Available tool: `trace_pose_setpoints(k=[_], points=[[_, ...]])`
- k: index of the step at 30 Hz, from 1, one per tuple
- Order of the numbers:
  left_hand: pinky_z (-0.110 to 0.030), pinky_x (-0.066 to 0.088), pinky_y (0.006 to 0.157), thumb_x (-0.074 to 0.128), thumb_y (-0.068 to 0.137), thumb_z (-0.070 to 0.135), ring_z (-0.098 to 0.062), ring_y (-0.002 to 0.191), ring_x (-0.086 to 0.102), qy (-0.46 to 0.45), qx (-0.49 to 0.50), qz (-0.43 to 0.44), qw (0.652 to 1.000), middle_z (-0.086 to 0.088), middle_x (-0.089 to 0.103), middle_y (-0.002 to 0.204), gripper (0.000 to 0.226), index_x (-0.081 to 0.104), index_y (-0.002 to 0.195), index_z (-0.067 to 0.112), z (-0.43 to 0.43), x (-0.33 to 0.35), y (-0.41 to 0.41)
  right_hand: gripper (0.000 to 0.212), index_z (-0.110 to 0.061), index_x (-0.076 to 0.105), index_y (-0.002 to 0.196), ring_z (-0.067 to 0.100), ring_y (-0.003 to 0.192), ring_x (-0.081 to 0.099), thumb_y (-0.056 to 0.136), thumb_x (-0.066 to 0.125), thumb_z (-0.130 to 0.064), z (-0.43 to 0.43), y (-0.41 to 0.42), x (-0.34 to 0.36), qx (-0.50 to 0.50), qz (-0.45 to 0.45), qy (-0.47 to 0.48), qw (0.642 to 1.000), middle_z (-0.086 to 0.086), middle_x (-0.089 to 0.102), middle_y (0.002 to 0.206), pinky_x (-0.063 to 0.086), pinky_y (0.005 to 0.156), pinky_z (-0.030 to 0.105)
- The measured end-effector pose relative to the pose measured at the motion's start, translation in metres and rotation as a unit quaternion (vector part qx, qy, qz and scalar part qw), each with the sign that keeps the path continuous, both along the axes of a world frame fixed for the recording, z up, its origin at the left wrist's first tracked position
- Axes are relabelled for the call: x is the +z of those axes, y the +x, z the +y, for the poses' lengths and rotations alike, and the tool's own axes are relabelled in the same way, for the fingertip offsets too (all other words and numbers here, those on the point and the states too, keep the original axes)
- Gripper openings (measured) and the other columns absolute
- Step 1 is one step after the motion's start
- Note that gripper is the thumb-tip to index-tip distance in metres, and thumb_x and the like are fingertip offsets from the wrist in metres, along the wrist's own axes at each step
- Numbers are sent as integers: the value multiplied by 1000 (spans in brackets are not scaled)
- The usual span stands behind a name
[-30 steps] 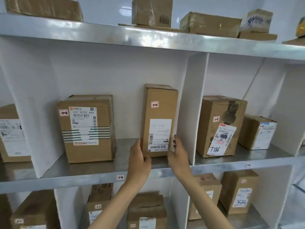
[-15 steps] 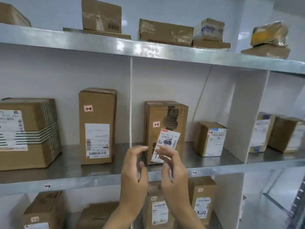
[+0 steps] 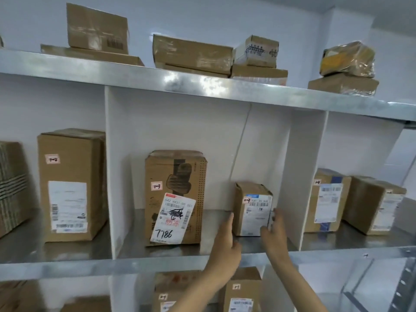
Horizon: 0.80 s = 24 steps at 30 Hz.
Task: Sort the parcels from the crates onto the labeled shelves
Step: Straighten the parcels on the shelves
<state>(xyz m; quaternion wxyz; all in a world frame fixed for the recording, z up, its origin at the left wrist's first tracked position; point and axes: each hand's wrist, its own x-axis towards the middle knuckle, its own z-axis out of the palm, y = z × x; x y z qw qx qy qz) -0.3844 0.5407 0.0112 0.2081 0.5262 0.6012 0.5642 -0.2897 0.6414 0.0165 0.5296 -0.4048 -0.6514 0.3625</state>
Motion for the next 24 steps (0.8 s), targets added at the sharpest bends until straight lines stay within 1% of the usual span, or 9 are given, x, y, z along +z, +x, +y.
trace_pose_setpoints(k=[2, 5, 7, 9, 12, 17, 19, 21, 24], points=[[-12, 22, 108, 36, 91, -4, 1, 131, 31, -10, -2, -11, 1000, 19, 29, 141, 66, 21, 147, 27, 26, 5, 7, 52, -5, 40, 131, 32, 124, 46, 83, 38, 14, 10, -4, -3, 15, 6, -25, 1000, 14, 51, 132, 44, 89, 32], [-20, 32, 110, 39, 86, -10, -10, 133, 36, -2, 10, -22, 1000, 4, 39, 142, 67, 29, 143, 24, 50, 3, 10, 55, -7, 41, 132, 28, 119, 49, 82, 37, 16, 20, -9, -7, 12, 8, -33, 999, 13, 52, 132, 42, 83, 25], [-22, 33, 111, 38, 83, -13, -10, 133, 36, 0, 14, -25, 1000, 3, 39, 143, 71, 29, 143, 23, 58, 0, 10, 55, -9, 42, 131, 22, 114, 49, 83, 35, 15, 25, -11, -7, 13, 6, -25, 1000, 12, 52, 131, 41, 84, 23], [-27, 31, 113, 38, 82, -13, -10, 135, 33, -5, 10, -24, 1000, 3, 35, 146, 74, 25, 145, 23, 63, -3, 8, 51, -11, 43, 132, 19, 114, 48, 87, 33, 12, 29, -11, -5, 18, -2, -19, 1000, 10, 52, 132, 41, 89, 24], [-27, 31, 113, 39, 83, -14, -10, 137, 32, 1, 6, -17, 1000, 4, 34, 147, 75, 25, 145, 24, 68, -4, 5, 50, -13, 43, 134, 15, 111, 48, 90, 31, 9, 32, -11, -4, 21, -12, -15, 1000, 8, 52, 133, 40, 90, 22], [-31, 31, 114, 42, 85, -13, -15, 137, 33, 16, 17, -17, 1000, -2, 36, 145, 68, 28, 144, 18, 63, -2, 8, 43, -13, 42, 133, 20, 121, 49, 94, 33, 3, 22, -2, -1, 22, -33, -7, 999, 6, 52, 130, 40, 91, 21], [-26, 29, 114, 42, 85, -12, -15, 134, 35, 38, 51, -15, 998, -2, 38, 141, 64, 32, 142, 16, 52, -3, 13, 42, -10, 43, 130, 18, 119, 49, 92, 37, 6, 7, 5, 0, 1, -35, 25, 999, 7, 53, 127, 41, 89, 18], [-20, 28, 110, 41, 85, -12, -11, 131, 36, 75, 70, -3, 995, 0, 40, 137, 60, 37, 138, 17, 39, -4, 22, 48, -9, 42, 131, 21, 123, 47, 88, 40, 11, -14, 13, 0, -7, -43, 51, 998, 8, 51, 129, 42, 96, 21], [-19, 31, 108, 40, 83, -15, -5, 126, 40, 122, 45, -1, 991, 6, 45, 132, 58, 44, 127, 23, 19, -7, 42, 57, -13, 36, 139, 15, 132, 40, 88, 36, 12, -44, 31, -5, 15, -65, 69, 995, 1, 44, 140, 33, 113, 29]])
